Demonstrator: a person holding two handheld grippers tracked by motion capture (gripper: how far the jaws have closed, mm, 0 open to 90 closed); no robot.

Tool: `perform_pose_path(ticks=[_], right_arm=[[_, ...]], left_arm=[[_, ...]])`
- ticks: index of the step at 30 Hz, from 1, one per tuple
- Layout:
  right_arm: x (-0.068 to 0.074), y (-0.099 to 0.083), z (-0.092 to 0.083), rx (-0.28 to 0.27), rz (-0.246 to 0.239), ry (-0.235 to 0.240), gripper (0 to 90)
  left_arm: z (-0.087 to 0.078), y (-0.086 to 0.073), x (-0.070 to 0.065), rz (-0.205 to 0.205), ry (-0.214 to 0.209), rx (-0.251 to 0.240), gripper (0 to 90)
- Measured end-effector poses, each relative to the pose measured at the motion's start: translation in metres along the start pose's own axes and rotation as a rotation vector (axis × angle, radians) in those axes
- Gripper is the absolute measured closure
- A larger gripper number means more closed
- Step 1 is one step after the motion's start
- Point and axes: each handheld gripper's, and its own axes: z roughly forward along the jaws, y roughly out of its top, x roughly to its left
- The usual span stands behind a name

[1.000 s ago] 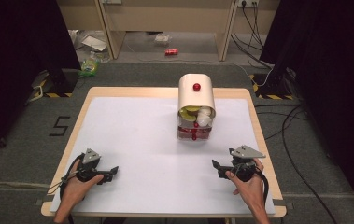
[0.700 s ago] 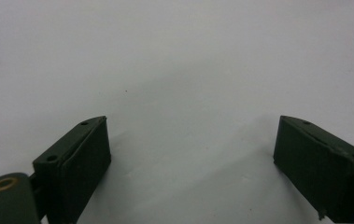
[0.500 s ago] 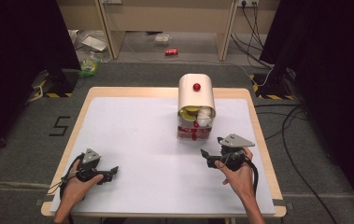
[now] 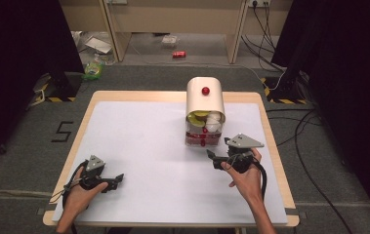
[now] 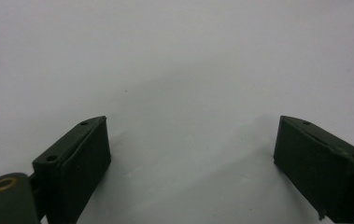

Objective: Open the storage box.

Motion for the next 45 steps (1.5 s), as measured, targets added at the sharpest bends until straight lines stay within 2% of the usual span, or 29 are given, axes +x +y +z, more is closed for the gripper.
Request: perform_pose_path(ticks=[14, 21, 29, 45], right_arm=[[-0.002, 0.017, -0.004, -0.018, 0.014, -0.008, 24.4], [0.001, 0.026, -0.006, -0.021, -0.003, -0.013, 25.4], [0.000, 0.035, -0.013, -0.043, 0.001, -0.014, 25.6], [0.004, 0.054, -0.004, -0.077, -0.014, -0.009, 25.9]], left_arm=[[0.000, 0.000, 0.000, -0.001, -0.001, 0.000, 10.1], [0.000, 0.000, 0.000, -0.001, -0.001, 0.000, 10.0], [0.000, 0.000, 0.000, -0.001, -0.001, 0.000, 10.0], [0.000, 0.000, 0.000, -0.001, -0.001, 0.000, 10.0]])
